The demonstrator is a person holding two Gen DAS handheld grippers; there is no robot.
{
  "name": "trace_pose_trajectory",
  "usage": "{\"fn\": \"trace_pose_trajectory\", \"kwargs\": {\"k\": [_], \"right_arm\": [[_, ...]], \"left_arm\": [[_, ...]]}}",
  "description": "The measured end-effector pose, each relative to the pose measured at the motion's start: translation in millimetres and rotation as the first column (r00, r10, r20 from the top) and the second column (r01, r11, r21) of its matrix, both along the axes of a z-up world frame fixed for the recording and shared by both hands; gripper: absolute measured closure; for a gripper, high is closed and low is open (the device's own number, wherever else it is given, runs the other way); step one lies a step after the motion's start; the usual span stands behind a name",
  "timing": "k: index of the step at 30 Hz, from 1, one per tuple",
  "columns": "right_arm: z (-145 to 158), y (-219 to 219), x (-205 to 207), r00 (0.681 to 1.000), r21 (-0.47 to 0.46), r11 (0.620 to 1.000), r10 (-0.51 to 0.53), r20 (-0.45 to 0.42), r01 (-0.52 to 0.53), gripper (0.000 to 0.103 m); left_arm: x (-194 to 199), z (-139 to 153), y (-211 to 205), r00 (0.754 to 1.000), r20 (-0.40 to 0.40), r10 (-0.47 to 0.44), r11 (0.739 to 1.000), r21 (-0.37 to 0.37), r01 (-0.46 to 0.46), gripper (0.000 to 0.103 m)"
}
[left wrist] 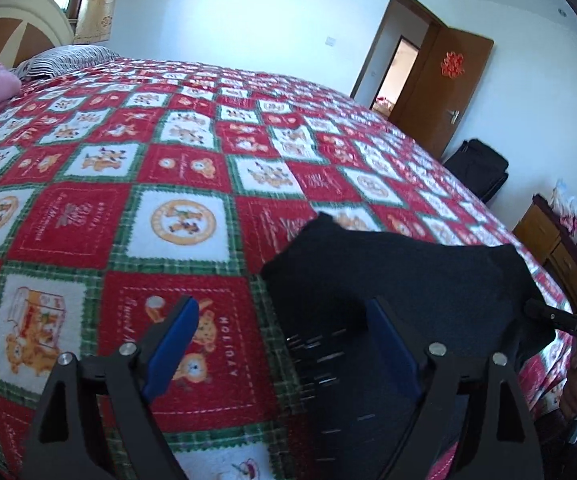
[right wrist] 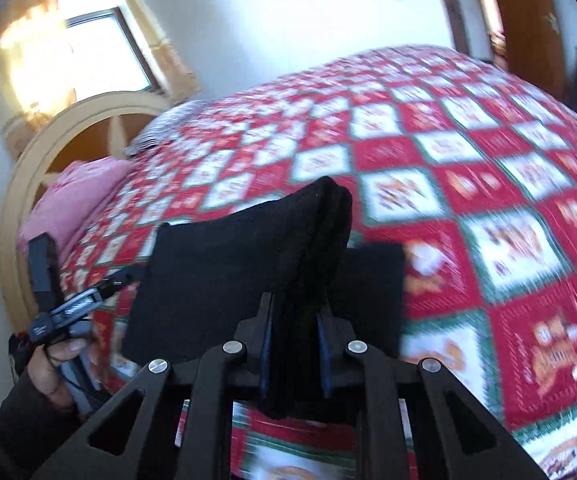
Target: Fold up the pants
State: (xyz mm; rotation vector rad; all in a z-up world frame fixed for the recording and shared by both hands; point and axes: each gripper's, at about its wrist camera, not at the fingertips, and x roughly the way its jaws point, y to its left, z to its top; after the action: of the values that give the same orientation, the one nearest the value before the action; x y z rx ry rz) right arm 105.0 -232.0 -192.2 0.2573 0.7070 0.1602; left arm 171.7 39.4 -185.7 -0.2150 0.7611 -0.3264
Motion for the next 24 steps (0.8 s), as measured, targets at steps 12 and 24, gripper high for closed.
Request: {"fn": "trace_pose_trajectory", "kwargs": {"k": [12, 24], "right_arm": [[-32.7, -24.8, 2.2, 0.999, 0.093, 0.996, 0.009, -0.042, -0.005, 0.083], [1.4, -14.8, -19.3, 0.988, -0.074, 0.988, -0.13, 0.088, 0.136, 0.057]], "left_arm": [[-4.0, -12.4, -10.2, 1.0, 0.02, 0.0, 0.989, 0.146, -0.003, 0.008], [-31.5, -8.1, 2.1, 0.999, 0.032, -0.006, 0.987, 0.159, 0.001, 0.007]]}}
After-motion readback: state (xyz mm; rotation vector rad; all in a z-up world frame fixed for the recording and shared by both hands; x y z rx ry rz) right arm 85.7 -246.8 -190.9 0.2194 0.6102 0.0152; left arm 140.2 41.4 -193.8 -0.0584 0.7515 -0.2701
